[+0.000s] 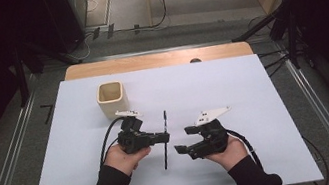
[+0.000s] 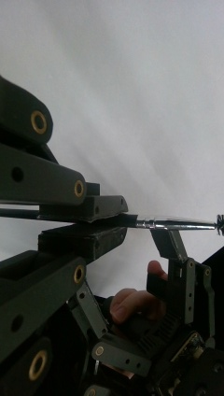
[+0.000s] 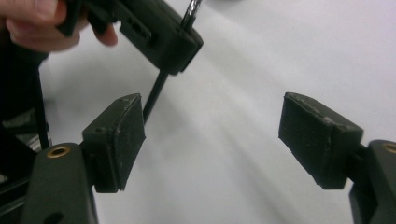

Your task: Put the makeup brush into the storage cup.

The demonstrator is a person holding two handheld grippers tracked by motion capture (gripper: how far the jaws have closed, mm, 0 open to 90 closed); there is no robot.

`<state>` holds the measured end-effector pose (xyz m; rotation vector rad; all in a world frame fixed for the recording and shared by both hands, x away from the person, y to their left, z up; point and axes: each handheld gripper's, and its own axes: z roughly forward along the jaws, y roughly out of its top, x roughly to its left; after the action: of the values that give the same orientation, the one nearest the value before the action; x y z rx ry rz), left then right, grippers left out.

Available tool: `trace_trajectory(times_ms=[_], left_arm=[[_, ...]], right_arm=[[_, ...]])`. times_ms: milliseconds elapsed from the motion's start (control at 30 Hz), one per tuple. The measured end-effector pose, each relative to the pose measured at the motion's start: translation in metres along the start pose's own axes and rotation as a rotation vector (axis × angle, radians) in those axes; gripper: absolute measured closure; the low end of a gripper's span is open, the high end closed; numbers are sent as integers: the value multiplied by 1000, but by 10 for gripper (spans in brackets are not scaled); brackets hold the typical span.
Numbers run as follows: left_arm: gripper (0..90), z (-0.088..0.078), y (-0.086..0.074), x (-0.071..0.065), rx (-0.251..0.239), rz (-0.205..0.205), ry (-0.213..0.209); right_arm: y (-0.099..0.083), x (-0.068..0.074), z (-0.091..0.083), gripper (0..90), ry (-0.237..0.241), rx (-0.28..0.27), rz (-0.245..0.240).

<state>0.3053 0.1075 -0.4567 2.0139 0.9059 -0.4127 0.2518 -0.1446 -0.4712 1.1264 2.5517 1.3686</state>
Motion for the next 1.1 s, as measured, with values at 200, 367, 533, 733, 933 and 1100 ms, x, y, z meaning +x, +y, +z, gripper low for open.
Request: trace_trajectory(times_ms=[200,367,533,733,933,1100], left_arm=[[854,-5,0,2,1,-12,0],[854,-8,0,2,8,-3,0],[854,-10,0,3,10,-1,5],[853,-14,0,2,17,12,10],[853,-17,0,4,25,9,14],[853,-19,0,5,29,8,12]], right_arm=[[-1,-1,-1,235,-11,17,-28],[-2,-2,-3,234,-6,33,-40],[-2,-5,-7,233,-8,36,-50],[-4,-10,-12,231,-9,45,-50],[-7,-12,-16,229,-8,67,-69],[-11,-15,-21,230,-32,81,-81]])
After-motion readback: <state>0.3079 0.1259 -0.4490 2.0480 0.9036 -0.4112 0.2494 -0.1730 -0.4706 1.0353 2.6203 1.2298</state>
